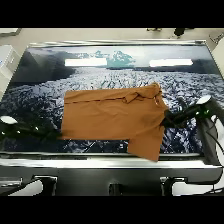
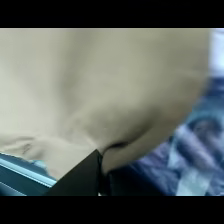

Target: Fold the clothes and pants, and hang the long-sleeved shirts on hangers.

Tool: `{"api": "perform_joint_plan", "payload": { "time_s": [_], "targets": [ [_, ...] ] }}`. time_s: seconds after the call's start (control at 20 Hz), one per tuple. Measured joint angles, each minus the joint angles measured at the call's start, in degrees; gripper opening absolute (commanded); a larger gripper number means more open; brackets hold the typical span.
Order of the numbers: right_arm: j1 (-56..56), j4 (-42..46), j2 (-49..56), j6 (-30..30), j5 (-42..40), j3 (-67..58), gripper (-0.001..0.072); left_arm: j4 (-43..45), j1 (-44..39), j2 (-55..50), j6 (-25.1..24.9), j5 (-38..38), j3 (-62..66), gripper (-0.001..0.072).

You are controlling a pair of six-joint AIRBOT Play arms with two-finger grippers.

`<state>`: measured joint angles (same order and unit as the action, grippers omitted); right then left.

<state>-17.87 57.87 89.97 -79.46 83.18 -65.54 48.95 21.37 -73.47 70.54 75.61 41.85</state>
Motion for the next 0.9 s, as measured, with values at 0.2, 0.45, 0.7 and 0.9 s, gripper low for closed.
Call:
{"api": "perform_joint_plan", "payload": {
  "time_s": [0.2, 0.45, 0.7, 0.9],
  "targets": [
    [0.52, -0.28, -7.52, 1.97, 0.48, -15.69, 0.0035, -0.39, -0.02, 6.49, 1.07, -0.79, 18.84, 0.002],
    [0.66, 3.37, -20.81, 3.28, -9.29, -39.01, 0.0036, -1.09, -0.09, 15.1, 1.44, -9.7, 48.74, 0.0021],
    [0.61, 9.94, -36.72, 3.61, -17.11, -48.33, 0.0037, 0.15, -0.02, 24.63, 1.62, -17.73, 63.47, 0.002],
    [0.61, 13.92, -45.99, 1.75, -18.86, -49.92, 0.0037, 0.31, 0.0, 32.26, 1.66, -20.2, 66.51, 0.002]
  ]
}}
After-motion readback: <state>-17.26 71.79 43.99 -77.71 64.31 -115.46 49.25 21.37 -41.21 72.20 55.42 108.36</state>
